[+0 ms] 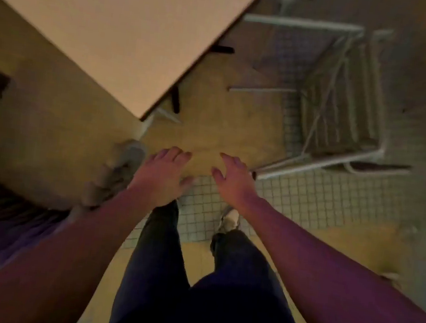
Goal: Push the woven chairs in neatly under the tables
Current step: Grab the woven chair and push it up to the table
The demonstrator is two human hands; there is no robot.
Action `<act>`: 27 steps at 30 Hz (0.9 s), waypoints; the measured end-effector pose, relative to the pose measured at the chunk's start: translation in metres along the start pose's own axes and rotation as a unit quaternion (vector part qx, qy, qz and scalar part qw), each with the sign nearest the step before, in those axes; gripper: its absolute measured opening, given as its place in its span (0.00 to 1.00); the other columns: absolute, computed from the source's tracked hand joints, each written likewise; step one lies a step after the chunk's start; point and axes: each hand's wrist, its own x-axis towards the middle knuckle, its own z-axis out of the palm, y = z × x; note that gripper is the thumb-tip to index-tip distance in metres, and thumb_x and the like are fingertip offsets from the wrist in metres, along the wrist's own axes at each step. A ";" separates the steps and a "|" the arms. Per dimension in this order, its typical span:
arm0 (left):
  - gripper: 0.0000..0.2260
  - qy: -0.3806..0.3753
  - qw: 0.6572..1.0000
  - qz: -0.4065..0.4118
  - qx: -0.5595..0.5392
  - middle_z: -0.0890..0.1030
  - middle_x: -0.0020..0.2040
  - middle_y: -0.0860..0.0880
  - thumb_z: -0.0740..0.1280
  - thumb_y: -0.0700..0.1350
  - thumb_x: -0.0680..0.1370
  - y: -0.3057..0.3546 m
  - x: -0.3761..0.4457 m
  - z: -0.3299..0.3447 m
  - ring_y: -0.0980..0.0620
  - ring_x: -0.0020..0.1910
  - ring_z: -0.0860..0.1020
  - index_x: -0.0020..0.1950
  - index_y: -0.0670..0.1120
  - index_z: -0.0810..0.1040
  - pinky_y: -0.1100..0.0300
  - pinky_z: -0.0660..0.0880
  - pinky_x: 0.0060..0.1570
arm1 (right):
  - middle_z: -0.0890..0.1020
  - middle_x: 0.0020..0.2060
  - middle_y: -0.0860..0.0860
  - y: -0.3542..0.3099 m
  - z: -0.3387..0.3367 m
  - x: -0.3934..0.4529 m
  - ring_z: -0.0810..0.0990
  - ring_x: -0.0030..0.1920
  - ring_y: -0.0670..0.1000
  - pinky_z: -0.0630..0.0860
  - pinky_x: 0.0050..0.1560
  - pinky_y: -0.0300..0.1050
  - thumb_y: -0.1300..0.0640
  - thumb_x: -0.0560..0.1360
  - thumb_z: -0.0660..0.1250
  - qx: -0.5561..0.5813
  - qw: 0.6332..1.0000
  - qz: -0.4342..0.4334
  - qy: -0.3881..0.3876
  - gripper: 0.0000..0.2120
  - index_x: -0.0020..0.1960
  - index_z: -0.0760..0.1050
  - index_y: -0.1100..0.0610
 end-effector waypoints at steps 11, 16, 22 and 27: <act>0.25 -0.169 0.954 0.214 0.125 0.70 0.70 0.49 0.59 0.59 0.76 0.248 0.047 0.064 0.47 0.67 0.69 0.71 0.51 0.67 0.50 0.69 0.62 | 0.74 0.67 0.60 0.251 -0.035 -0.152 0.74 0.64 0.59 0.71 0.60 0.49 0.47 0.78 0.60 0.283 0.887 0.326 0.164 0.25 0.72 0.65 0.55; 0.24 -0.209 0.943 0.230 0.118 0.69 0.71 0.50 0.59 0.58 0.77 0.324 0.071 0.083 0.48 0.69 0.69 0.71 0.51 0.67 0.52 0.71 0.61 | 0.78 0.62 0.59 0.301 -0.025 -0.190 0.77 0.60 0.58 0.71 0.55 0.47 0.49 0.78 0.61 0.384 0.800 0.398 0.232 0.22 0.70 0.69 0.57; 0.17 -0.284 0.940 -0.020 -0.189 0.78 0.60 0.46 0.61 0.55 0.78 0.444 0.110 0.116 0.48 0.57 0.75 0.61 0.47 0.75 0.51 0.73 0.58 | 0.77 0.44 0.55 0.372 -0.060 -0.196 0.78 0.42 0.54 0.74 0.42 0.47 0.52 0.80 0.57 0.735 0.501 0.385 0.246 0.13 0.60 0.70 0.58; 0.17 -0.314 0.886 -0.141 -0.311 0.78 0.53 0.50 0.62 0.55 0.79 0.538 0.144 0.156 0.51 0.54 0.76 0.63 0.48 0.73 0.52 0.73 0.52 | 0.80 0.55 0.56 0.466 -0.119 -0.203 0.80 0.56 0.57 0.76 0.53 0.51 0.51 0.80 0.58 0.796 0.421 0.366 0.236 0.15 0.64 0.69 0.55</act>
